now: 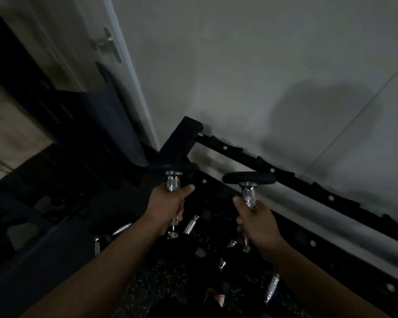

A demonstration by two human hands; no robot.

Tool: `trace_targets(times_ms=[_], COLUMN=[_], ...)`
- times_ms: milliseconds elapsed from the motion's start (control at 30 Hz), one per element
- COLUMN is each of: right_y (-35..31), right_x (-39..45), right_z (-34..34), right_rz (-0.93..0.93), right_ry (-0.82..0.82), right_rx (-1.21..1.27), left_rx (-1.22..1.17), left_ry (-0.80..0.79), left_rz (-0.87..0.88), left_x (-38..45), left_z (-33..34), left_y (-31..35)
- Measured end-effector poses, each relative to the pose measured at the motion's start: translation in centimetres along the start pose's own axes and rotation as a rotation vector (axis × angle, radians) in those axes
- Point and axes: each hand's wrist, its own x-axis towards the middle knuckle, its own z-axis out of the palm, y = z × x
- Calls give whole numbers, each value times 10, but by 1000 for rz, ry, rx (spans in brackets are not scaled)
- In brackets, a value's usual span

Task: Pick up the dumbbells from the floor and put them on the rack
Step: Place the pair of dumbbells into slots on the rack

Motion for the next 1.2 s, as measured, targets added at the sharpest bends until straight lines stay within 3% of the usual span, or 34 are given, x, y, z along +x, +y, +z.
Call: trace_targets(times_ms=[133, 467, 900, 1200], right_y=[-4, 18, 25, 46], right_x=[35, 106, 155, 180], right_z=[-4, -3, -4, -13], right_rz=[-17, 175, 275, 345], right_ry=[136, 424, 571, 605], right_rx=[-140, -38, -84, -94], left_rx=[45, 213, 342, 369], left_ry=[-92, -324, -459, -431], left_rz=[-25, -138, -194, -237], left_x=[58, 208, 299, 312], left_z=[27, 88, 142, 150], left_y=[16, 10, -19, -44])
